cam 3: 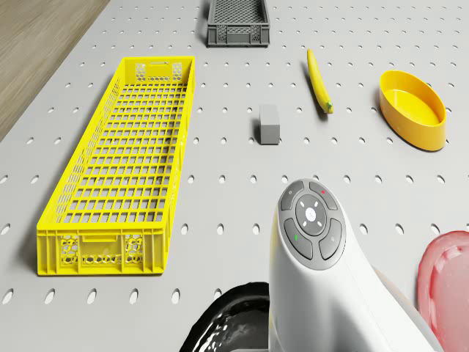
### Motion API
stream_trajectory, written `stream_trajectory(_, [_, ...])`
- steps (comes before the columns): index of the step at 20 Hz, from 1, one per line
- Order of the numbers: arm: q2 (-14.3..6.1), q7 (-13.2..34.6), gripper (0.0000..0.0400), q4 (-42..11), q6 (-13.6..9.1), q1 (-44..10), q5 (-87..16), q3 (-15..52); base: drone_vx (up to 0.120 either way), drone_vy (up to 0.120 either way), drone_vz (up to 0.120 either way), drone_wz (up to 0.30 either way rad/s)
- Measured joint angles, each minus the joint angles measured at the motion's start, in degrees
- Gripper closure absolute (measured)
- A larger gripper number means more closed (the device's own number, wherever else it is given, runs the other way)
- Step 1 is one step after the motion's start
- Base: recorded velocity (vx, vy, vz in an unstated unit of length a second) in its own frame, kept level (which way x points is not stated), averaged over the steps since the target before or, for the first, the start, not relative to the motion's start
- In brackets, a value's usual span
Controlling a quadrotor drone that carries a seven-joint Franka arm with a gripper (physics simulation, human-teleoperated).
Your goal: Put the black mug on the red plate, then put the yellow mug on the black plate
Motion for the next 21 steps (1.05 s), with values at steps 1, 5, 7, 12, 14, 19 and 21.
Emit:
stream_trajectory(1, [0.16, 0.01, 0.029, 0.35, 0.27, -0.19, -0.56, -0.6, 0.0, 0.0, 0.0, 0.0])
stream_trajectory(5, [0.83, 0.02, 0.0267, 1.62, 1.16, -0.85, -2.5, -2.66, 0.0, 0.0, 0.0, 0.0])
stream_trajectory(7, [1.07, 0.0, 0.0162, 1.97, 1.34, -1.0, -3.02, -3.19, 0.0, 0.0, 0.0, 0.0])
stream_trajectory(12, [0.96, -0.13, 0.0046, 1.06, 0.4, -0.36, -1.91, -1.82, 0.0, 0.0, 0.0, 0.0])
stream_trajectory(14, [0.8, -0.2, 0.0028, 0.38, -0.24, 0.07, -0.97, -0.74, 0.0, 0.0, 0.0, 0.0])
stream_trajectory(19, [0.36, -0.34, 0.0008, -1.33, -1.9, 1.16, 1.79, 2.39, 0.0, 0.0, 0.0, 0.0])
stream_trajectory(21, [0.26, -0.36, 0.0005, -1.7, -2.28, 1.39, 2.46, 3.14, 0.0, 0.0, 0.0, 0.0])
